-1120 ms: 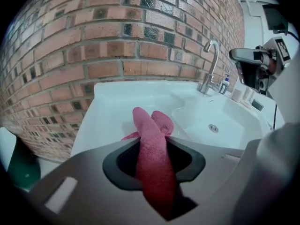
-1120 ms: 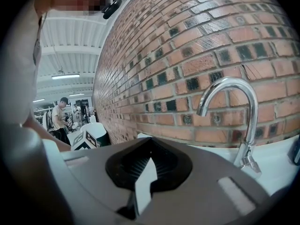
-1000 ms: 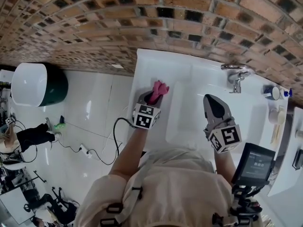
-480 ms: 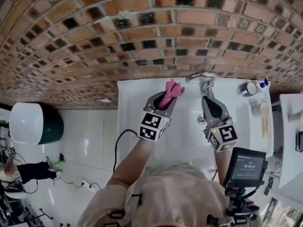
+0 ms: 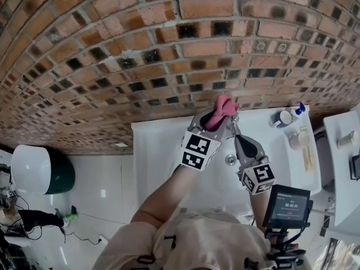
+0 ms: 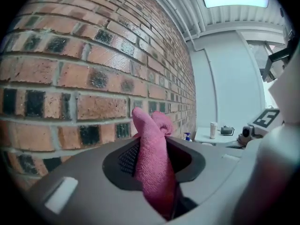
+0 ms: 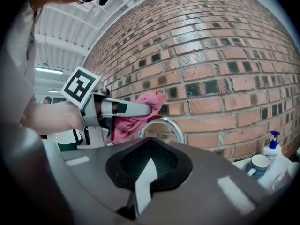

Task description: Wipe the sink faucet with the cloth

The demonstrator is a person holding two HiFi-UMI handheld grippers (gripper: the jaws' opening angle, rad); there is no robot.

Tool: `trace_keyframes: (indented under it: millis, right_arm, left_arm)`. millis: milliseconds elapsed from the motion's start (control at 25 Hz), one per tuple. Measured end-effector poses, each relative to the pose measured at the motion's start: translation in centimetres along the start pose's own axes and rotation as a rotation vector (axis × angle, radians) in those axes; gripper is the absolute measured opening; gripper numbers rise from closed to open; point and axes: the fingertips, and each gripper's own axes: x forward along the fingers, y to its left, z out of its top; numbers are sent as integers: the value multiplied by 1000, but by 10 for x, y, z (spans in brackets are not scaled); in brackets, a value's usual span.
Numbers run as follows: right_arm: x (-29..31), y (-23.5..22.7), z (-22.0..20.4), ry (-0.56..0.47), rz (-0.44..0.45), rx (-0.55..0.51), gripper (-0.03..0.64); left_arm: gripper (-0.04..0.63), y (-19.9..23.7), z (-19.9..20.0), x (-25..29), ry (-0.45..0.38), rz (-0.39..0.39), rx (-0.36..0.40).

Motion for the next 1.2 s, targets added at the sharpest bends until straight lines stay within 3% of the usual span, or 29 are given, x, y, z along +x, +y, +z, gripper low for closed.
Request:
trace_keyframes:
  millis: [160,600,800,920,1000,1200]
  right_arm:
    - [1,-3,-7,12,-4,6,-9]
    - [13,0,-14,20,21,23,-11]
    - [19,7,-18,31,45,23,-10]
    - [21,13,-17,28,57,20,-10]
    - [21,17,-13,21,65,16,-10]
    - [16,20,-4,-1,61,14,-11]
  left_arm:
    - [129,15,-1,8,4,23,-18]
    - [138,49,-33,-17,-59,103,-161]
    - [138,58,-84,-24,47,149,-201]
    - [137,67,-109,-28,86,162,-271]
    - [135,71,-105,-35,48,180,-315]
    - [135,66,-39,-49,-130,190,-295]
